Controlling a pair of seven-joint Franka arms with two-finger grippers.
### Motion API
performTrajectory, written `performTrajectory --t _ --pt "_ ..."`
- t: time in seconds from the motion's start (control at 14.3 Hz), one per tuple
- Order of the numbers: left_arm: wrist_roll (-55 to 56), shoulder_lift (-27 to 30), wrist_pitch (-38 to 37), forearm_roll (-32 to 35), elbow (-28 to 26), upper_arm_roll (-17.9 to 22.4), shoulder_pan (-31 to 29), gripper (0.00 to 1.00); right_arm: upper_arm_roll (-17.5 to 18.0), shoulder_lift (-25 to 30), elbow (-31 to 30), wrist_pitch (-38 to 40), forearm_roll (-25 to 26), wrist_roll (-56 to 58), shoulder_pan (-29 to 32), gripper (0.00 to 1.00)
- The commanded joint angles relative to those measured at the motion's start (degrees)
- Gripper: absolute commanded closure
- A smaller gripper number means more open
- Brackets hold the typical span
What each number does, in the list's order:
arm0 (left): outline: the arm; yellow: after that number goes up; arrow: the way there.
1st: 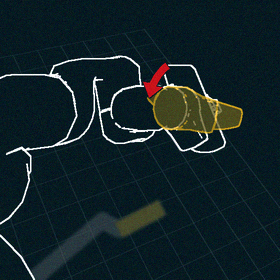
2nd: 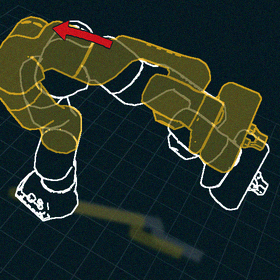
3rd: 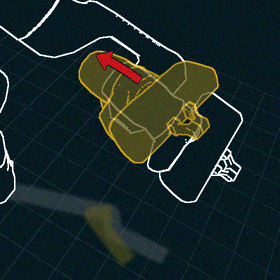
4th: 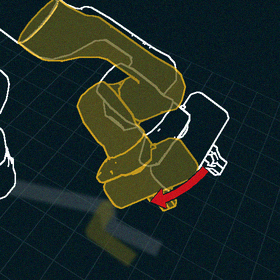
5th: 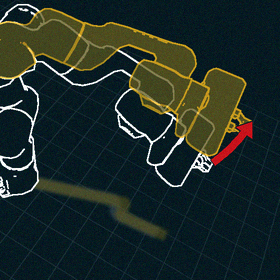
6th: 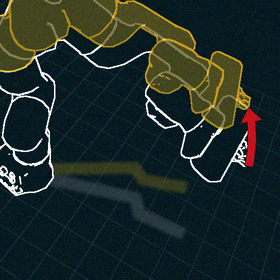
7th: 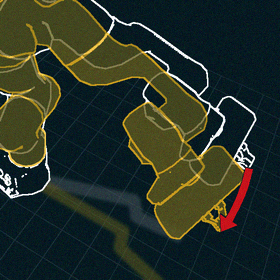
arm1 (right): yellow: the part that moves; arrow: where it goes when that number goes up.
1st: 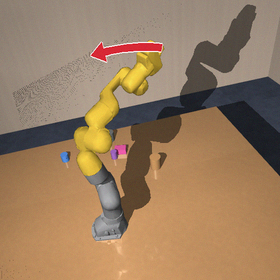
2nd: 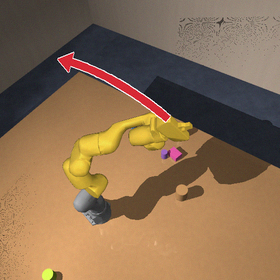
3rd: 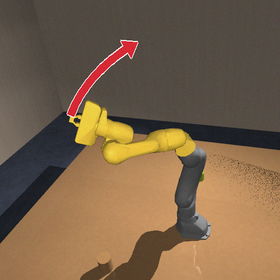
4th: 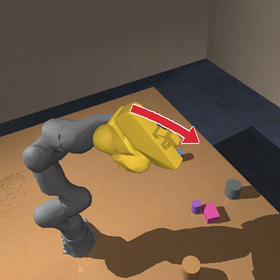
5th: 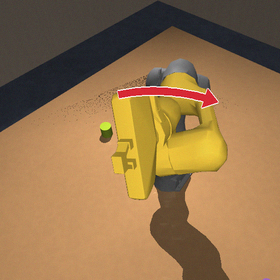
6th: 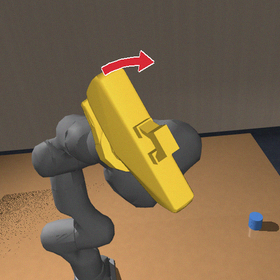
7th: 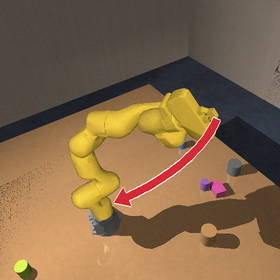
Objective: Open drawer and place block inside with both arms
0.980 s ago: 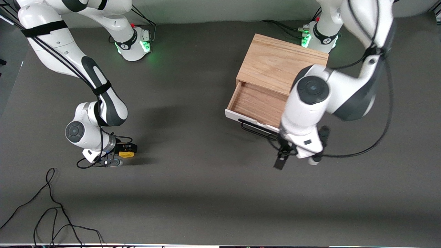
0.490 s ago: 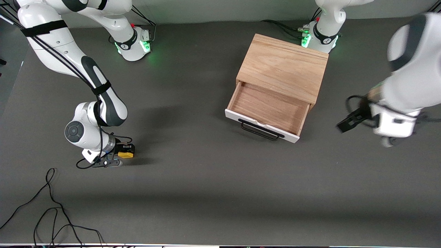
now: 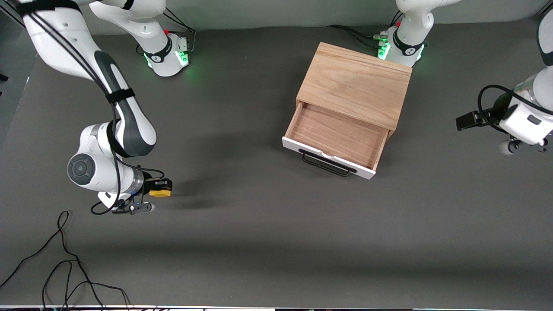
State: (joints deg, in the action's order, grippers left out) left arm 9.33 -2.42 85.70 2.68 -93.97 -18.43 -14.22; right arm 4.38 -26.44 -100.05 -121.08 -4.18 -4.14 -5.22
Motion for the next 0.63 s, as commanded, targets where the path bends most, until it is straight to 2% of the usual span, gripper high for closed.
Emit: performTrajectory --t 0.0,0.14,0.28,0.56 --pt "-6.7 7.6 5.2 -0.7 -9.7 0.1 -0.8 0.00 -0.2 0.1 9.1 10.6 -1.4 -7.7 -4.1 0.96" --pt "-9.8 7.7 6.2 -0.7 -9.7 0.2 -0.8 0.00 -0.2 0.0 15.6 18.4 -1.4 -14.3 -7.5 0.96" --pt "-9.2 7.4 6.9 -0.8 -9.3 0.9 -0.8 0.00 -0.2 -0.6 20.8 22.4 -1.3 -21.6 -11.1 0.96" --pt "-8.9 5.9 8.0 -4.4 -7.5 2.5 -0.8 0.00 -0.1 -2.1 27.0 23.8 -1.4 -33.9 -17.5 0.96"
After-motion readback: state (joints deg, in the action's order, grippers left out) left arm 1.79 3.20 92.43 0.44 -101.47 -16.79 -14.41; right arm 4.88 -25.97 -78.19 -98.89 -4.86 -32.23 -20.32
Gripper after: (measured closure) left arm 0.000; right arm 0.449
